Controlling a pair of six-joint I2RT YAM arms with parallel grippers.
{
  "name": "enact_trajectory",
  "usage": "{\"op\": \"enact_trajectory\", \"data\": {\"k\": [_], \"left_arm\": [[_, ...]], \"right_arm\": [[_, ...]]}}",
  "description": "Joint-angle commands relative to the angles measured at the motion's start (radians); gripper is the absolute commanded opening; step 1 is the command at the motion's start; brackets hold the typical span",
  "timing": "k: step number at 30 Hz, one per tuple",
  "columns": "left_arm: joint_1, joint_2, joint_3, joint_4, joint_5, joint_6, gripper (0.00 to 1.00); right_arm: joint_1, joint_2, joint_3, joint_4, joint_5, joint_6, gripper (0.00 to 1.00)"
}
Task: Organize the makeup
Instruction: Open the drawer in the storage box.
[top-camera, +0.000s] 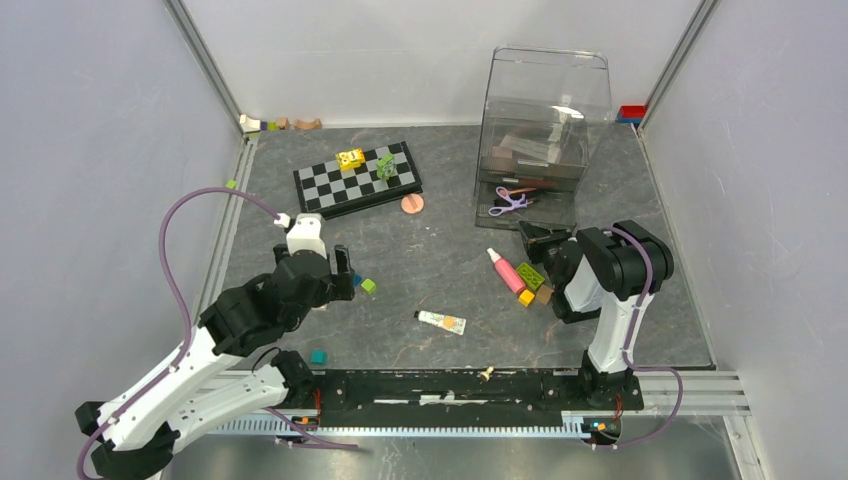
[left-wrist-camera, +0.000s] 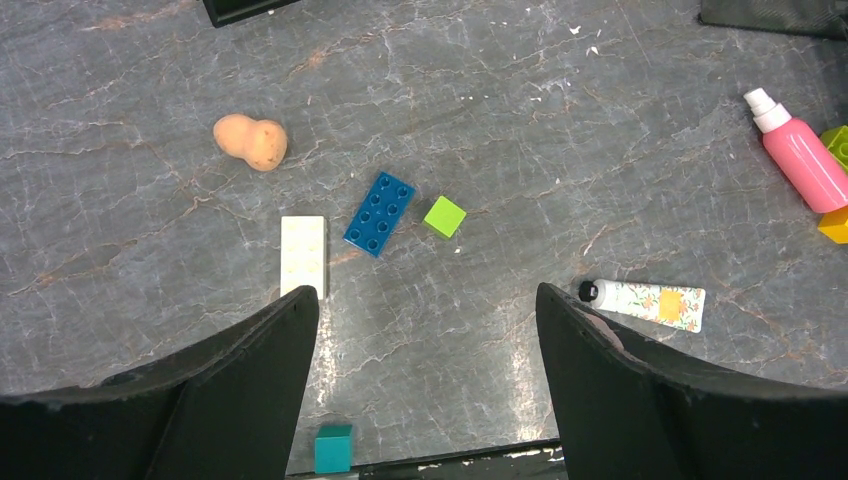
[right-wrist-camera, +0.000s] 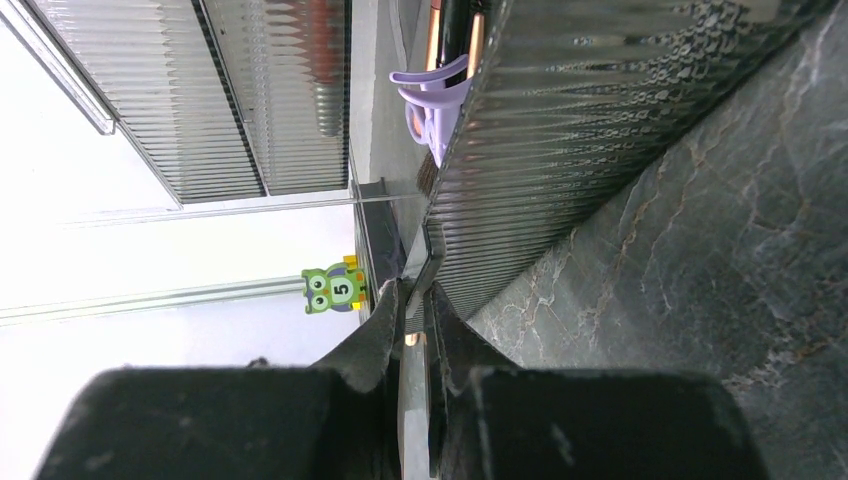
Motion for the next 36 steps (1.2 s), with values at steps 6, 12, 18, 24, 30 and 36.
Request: {"op": "enact_trajectory", "data": {"k": [6, 12, 18, 24, 30, 36], "left_arm": [[0.003, -0.010, 0.002, 0.034, -0.004, 0.030, 0.86], [0.004, -0.011, 0.002, 0.034, -0.005, 0.030, 0.86], [0.003, -0.010, 0.002, 0.034, -0.007, 0.029, 0.86], [0.003, -0.009, 0.002, 0.033, -0.007, 0.029, 0.88], [0.003, -0.011, 0.002, 0.033, -0.007, 0.028, 0.90], [0.003, -0.026, -0.001, 0.049, -0.013, 0.024, 0.95]], "right_arm": [[0.021, 0.007, -0.014, 0.097, 0.000, -0.068, 0.11], [0.031, -0.009, -0.017, 0.090, -0.001, -0.073, 0.25], [0.031, -0.066, -0.062, 0.081, 0.003, -0.092, 0.40], [0.030, -0.178, -0.084, 0.008, -0.013, -0.149, 0.46], [0.028, -0.347, -0.101, -0.144, -0.037, -0.283, 0.48], [0.031, -0.595, -0.121, -0.452, -0.106, -0.524, 0.47]]}}
